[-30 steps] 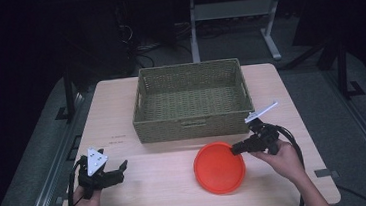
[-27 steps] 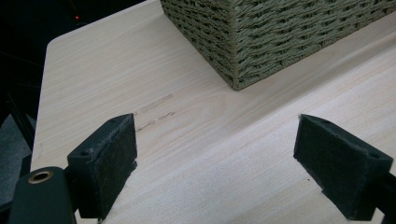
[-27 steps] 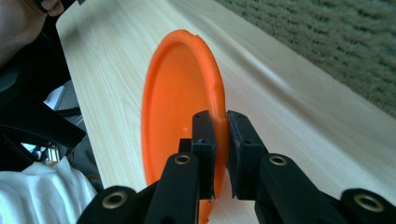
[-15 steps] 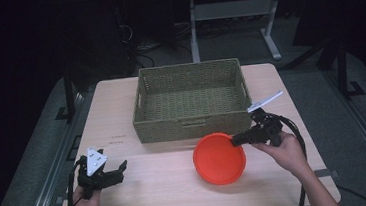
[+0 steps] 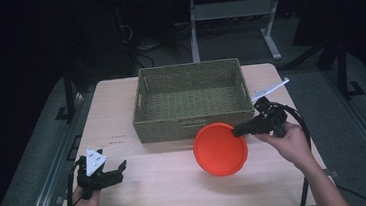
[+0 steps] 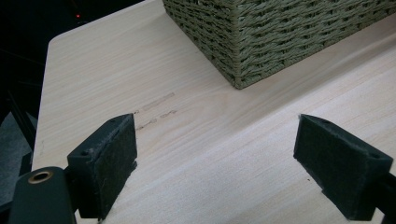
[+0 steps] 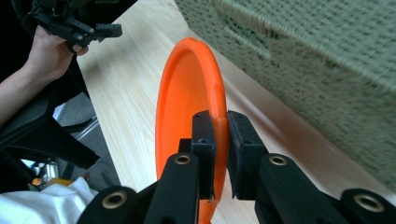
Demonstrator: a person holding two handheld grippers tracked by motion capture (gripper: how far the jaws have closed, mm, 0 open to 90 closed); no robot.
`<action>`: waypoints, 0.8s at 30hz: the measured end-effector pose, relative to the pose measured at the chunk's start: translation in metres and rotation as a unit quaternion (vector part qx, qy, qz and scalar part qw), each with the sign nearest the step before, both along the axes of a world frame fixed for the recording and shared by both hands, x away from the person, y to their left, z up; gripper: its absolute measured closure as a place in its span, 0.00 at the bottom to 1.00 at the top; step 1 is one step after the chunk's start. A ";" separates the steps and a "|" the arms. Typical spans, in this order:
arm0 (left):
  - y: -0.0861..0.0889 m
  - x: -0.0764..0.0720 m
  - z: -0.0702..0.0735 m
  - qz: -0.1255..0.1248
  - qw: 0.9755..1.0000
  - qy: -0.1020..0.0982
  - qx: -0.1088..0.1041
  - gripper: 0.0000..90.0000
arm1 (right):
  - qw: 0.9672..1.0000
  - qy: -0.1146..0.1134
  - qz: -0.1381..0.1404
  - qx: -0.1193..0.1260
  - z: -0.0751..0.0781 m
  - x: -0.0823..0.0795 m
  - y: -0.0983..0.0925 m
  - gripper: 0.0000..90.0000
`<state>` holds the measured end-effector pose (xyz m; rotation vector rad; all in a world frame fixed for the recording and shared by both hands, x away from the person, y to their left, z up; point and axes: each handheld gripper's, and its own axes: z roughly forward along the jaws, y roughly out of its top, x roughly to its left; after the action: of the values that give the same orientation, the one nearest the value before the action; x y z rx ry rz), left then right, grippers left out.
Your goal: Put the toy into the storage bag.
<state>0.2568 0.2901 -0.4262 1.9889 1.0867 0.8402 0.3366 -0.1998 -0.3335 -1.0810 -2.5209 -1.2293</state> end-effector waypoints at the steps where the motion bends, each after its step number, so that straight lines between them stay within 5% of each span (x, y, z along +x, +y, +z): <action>1: 0.000 0.000 0.000 0.000 1.000 0.000 0.000 0.14 | 1.000 -0.002 -0.003 0.001 0.002 0.000 -0.001 0.91; 24: 0.001 0.000 0.000 0.000 1.000 0.000 0.001 0.14 | 1.000 -0.010 -0.018 0.022 0.039 0.024 -0.001 0.91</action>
<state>0.2568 0.2911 -0.4262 1.9901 1.0859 0.8415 0.3603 -0.2010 -0.2948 -1.1137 -2.4874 -1.3051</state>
